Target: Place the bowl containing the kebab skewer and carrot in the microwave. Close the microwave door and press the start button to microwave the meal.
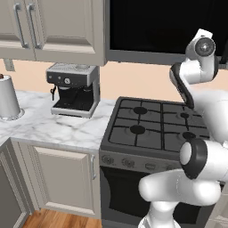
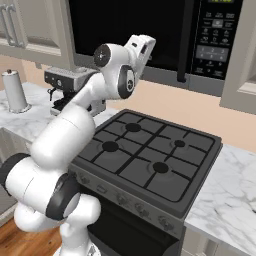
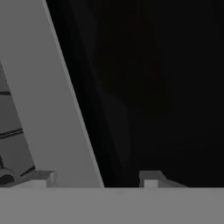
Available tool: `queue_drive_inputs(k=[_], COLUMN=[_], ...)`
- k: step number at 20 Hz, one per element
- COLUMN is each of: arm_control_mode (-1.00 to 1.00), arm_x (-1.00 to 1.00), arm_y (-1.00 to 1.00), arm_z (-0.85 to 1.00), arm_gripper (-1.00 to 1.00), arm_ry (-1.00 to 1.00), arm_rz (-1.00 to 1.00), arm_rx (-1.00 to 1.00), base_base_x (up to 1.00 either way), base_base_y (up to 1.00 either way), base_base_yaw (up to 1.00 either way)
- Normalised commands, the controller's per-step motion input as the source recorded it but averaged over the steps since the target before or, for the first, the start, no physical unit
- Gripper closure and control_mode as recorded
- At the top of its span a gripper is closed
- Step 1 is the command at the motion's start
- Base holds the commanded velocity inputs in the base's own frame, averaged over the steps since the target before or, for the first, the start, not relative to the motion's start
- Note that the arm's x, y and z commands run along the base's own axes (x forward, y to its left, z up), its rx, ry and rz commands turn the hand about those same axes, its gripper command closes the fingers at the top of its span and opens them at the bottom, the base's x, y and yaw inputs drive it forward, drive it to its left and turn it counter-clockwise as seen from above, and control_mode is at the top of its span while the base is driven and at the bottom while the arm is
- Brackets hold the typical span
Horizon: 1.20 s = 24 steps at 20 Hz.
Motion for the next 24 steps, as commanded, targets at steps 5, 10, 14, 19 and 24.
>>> queue_drive_inputs(k=[5, 10, 14, 19, 24], arm_control_mode=[-1.00, -1.00, -1.00, -1.00, -1.00], arm_x=[0.74, -0.50, -0.84, -0.97, -1.00], arm_y=[-0.48, 0.23, 0.52, 0.23, 0.00], arm_z=[0.00, 0.00, 0.05, 0.02, 0.00], arm_gripper=[-1.00, -1.00, -1.00, -1.00, -1.00], arm_ry=[0.03, -0.02, -0.16, -0.22, -0.26], arm_rz=[0.29, 0.05, -0.02, -0.20, -0.35], arm_rx=[0.12, 0.00, 0.01, 0.18, 0.38], base_base_x=[0.00, 0.00, 0.00, 0.00, 0.00], base_base_y=[0.00, 0.00, 0.00, 0.00, 0.00], base_base_yaw=[0.00, 0.00, 0.00, 0.00, 0.00])
